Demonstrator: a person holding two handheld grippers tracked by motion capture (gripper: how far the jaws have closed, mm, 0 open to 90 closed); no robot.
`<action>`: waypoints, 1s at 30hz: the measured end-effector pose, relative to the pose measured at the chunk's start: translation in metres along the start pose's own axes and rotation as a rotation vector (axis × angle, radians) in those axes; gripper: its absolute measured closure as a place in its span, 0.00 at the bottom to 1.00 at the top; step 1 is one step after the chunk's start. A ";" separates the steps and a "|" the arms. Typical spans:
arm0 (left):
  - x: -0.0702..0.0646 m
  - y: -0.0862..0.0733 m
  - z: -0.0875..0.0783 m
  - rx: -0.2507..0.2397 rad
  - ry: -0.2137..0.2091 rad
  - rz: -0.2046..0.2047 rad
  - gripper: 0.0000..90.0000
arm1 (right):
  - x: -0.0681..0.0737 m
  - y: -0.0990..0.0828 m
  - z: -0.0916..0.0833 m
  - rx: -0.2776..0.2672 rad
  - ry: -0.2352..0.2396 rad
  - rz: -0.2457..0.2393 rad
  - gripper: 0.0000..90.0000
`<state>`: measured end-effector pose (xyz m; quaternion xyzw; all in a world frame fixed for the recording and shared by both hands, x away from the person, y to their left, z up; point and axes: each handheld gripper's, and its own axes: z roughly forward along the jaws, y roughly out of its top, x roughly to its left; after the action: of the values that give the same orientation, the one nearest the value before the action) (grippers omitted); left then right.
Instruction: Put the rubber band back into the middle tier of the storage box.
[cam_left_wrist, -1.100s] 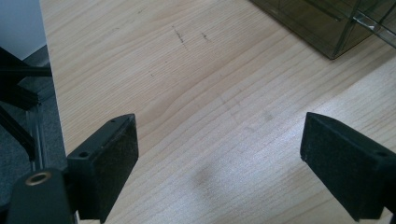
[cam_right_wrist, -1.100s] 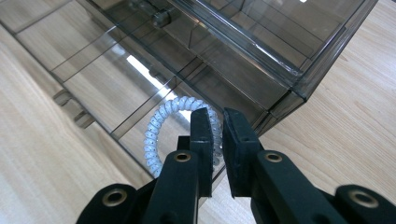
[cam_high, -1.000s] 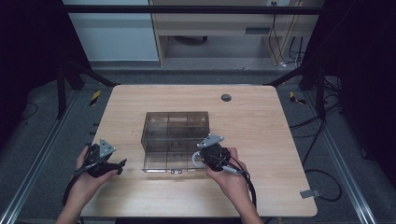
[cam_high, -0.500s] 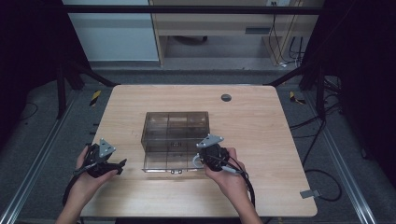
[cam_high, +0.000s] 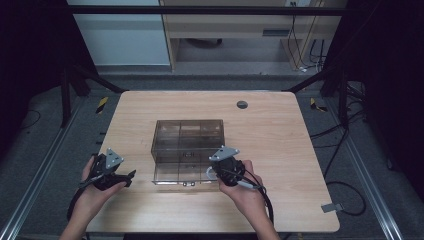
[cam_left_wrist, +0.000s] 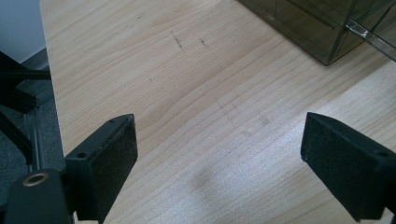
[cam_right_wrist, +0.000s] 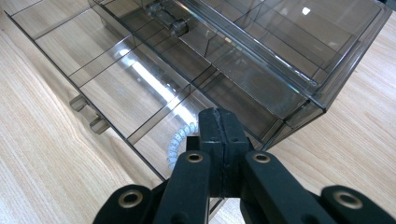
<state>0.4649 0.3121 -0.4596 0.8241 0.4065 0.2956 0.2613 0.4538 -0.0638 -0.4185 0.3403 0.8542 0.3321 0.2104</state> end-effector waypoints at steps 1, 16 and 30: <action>0.000 0.000 0.000 0.000 0.000 0.000 0.12 | 0.000 0.000 0.000 -0.002 0.000 0.001 1.00; -0.001 0.009 -0.015 -0.112 -0.009 -0.034 0.16 | 0.009 0.000 -0.006 -0.016 0.026 -0.010 1.00; -0.014 0.062 -0.037 -0.218 -0.075 0.013 0.21 | 0.024 -0.007 -0.012 -0.021 0.078 -0.021 1.00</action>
<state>0.4637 0.2743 -0.3960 0.8039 0.3563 0.3089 0.3625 0.4270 -0.0552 -0.4181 0.3161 0.8618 0.3516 0.1838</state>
